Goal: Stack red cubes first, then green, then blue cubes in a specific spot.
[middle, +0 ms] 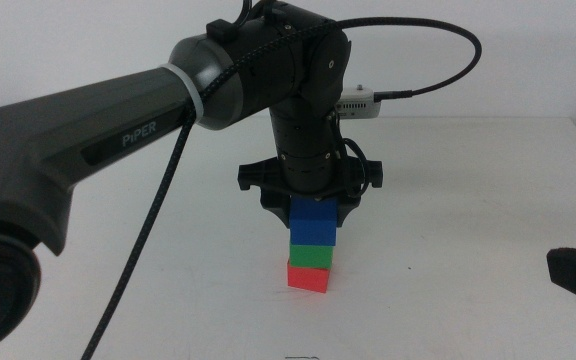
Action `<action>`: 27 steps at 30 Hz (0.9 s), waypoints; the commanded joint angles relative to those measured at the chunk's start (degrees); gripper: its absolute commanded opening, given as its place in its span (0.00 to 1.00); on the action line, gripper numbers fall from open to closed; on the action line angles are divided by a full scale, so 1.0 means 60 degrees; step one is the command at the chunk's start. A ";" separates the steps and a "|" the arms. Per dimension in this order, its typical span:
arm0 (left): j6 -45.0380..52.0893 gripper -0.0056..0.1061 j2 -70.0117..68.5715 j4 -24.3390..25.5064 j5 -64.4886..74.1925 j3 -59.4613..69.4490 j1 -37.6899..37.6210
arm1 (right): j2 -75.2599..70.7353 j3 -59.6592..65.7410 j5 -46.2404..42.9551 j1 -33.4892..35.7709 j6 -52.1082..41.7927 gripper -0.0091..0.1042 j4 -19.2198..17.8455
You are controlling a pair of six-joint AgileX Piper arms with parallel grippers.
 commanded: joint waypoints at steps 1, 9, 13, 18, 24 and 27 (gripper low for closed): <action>-0.0002 0.67 -0.0506 0.0007 0.0758 -0.0290 -0.0042 | 0.0025 -0.0248 -0.0692 -0.0061 -0.0088 0.73 0.0016; 0.0038 0.89 -0.0517 -0.0002 0.0779 -0.0364 -0.0031 | 0.0025 -0.0248 -0.0692 -0.0061 -0.0088 0.73 0.0016; 0.0245 0.89 -0.0829 -0.0133 0.0779 -0.0688 -0.0031 | 0.0025 -0.0248 -0.0692 -0.0061 -0.0088 0.73 0.0016; 0.0465 0.89 -0.1700 0.0124 0.0779 -0.0783 -0.0016 | 0.0025 -0.0248 -0.0692 -0.0061 -0.0088 0.73 0.0016; 0.0583 0.89 -0.2871 0.0395 0.0779 -0.0570 0.0209 | 0.0025 -0.0248 -0.0692 -0.0061 -0.0088 0.73 0.0016; 0.1451 0.89 -0.3568 0.0646 0.0779 -0.0318 0.0319 | 0.0025 -0.0248 -0.0692 -0.0061 -0.0088 0.73 0.0016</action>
